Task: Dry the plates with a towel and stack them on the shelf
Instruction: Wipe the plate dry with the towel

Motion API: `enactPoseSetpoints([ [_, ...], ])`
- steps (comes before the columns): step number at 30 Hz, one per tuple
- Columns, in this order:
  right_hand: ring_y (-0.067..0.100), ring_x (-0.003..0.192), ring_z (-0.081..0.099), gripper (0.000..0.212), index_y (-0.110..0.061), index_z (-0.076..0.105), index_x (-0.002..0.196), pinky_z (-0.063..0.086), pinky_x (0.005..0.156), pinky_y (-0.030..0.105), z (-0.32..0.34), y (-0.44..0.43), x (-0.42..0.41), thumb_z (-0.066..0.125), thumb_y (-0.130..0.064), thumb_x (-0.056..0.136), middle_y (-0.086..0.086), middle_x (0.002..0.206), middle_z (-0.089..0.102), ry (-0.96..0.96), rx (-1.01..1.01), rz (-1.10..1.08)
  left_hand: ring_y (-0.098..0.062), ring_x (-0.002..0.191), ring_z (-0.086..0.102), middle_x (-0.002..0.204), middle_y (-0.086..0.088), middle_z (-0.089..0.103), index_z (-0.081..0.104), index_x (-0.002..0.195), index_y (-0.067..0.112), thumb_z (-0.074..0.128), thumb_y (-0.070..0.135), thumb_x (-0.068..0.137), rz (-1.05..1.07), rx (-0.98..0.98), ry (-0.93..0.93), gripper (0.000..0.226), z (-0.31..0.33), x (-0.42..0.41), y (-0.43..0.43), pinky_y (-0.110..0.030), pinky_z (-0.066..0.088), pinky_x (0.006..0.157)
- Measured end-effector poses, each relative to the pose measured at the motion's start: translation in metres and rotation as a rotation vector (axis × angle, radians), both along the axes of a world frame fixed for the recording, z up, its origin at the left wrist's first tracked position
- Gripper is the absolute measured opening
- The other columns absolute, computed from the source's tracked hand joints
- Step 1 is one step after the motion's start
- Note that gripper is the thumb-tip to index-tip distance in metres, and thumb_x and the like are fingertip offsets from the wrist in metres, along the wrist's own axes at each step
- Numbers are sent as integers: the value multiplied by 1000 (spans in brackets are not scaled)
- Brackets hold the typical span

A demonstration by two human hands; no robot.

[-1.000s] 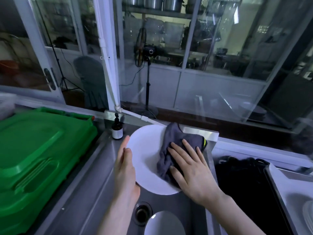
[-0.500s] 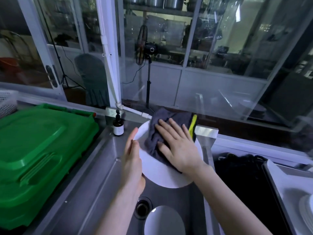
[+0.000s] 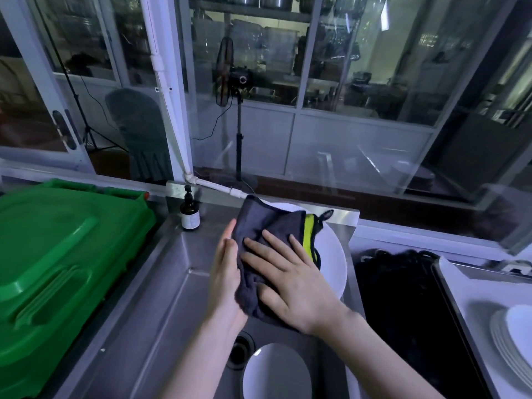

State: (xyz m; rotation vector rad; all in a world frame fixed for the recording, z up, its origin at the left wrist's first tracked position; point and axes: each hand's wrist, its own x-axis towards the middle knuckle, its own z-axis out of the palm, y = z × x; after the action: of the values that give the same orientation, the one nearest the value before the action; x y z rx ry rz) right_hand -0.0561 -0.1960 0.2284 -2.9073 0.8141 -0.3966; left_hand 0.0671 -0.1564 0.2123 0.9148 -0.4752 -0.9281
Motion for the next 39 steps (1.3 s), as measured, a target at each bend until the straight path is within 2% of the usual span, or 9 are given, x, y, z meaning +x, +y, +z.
enactPoseSetpoints([
  [6, 7, 150, -2, 57, -37, 19, 153, -2, 121, 39, 4, -39, -5, 35, -50, 100, -19, 161, 11, 0, -78, -340, -13, 130, 56, 137, 14, 62, 63, 118, 58, 38, 27, 108, 42, 107, -41, 41, -2, 1, 0, -47, 41, 112],
  [12, 13, 151, 0, 59, -33, 25, 153, 4, 122, 46, -14, -7, -35, 20, -52, 97, -16, 161, 16, 17, -41, -379, 0, 106, 68, 116, 27, 70, 64, 113, 61, 41, 31, 105, 130, 107, -10, 39, -2, 15, -5, -20, 57, 68],
  [17, 7, 149, -13, 57, -39, 16, 154, -6, 121, 43, -27, 27, -27, 13, -50, 98, -25, 160, 0, -36, 75, -207, -5, 134, 50, 140, 21, 58, 60, 123, 53, 38, 28, 107, 72, 108, -80, 37, -1, 4, -8, -40, 37, 116],
  [20, 7, 150, -6, 60, -39, 22, 153, -7, 121, 40, -17, 14, -15, 19, -46, 94, -21, 161, 10, -54, 54, -154, -17, 131, 57, 142, 0, 60, 58, 131, 43, 36, 24, 109, -63, 57, -34, 36, -1, -9, -6, -45, 38, 116],
  [23, 9, 151, 3, 61, -39, 27, 152, -3, 122, 39, -7, -13, -13, 23, -49, 91, -18, 160, 16, -28, -23, -201, -15, 131, 57, 141, 3, 61, 60, 130, 44, 36, 24, 110, -101, 50, -36, 37, -3, -14, -3, -44, 38, 116],
  [29, 12, 151, -2, 62, -37, 17, 154, 2, 122, 41, -6, -45, -33, 37, -54, 97, -15, 163, 6, -60, -96, -537, 0, 110, 66, 121, 26, 69, 63, 112, 62, 37, 29, 107, -13, 132, -41, 43, -4, -6, -6, -24, 58, 77],
  [35, 5, 134, 38, 86, -30, 35, 148, 31, 107, 20, -19, -12, -48, 81, -31, 76, -16, 139, 43, -742, 510, -684, 5, 104, 67, 116, 30, 69, 59, 117, 63, 38, 30, 105, 71, 137, -37, 41, -1, 6, -9, -20, 58, 68],
  [37, 0, 117, 55, 64, -38, 54, 127, 44, 99, 23, -28, -3, -50, 84, -28, 72, -29, 120, 59, -855, 716, -700, 3, 108, 66, 117, 30, 68, 58, 120, 63, 39, 31, 105, 80, 137, -47, 40, -1, 9, -11, -26, 57, 77],
  [39, 7, 100, 68, 38, -33, 65, 106, 54, 94, 38, -32, -3, -49, 82, -26, 74, -16, 102, 73, -951, 889, -682, 2, 112, 64, 120, 30, 67, 57, 124, 62, 40, 33, 106, 73, 142, -64, 38, 0, 10, -11, -29, 54, 83],
])
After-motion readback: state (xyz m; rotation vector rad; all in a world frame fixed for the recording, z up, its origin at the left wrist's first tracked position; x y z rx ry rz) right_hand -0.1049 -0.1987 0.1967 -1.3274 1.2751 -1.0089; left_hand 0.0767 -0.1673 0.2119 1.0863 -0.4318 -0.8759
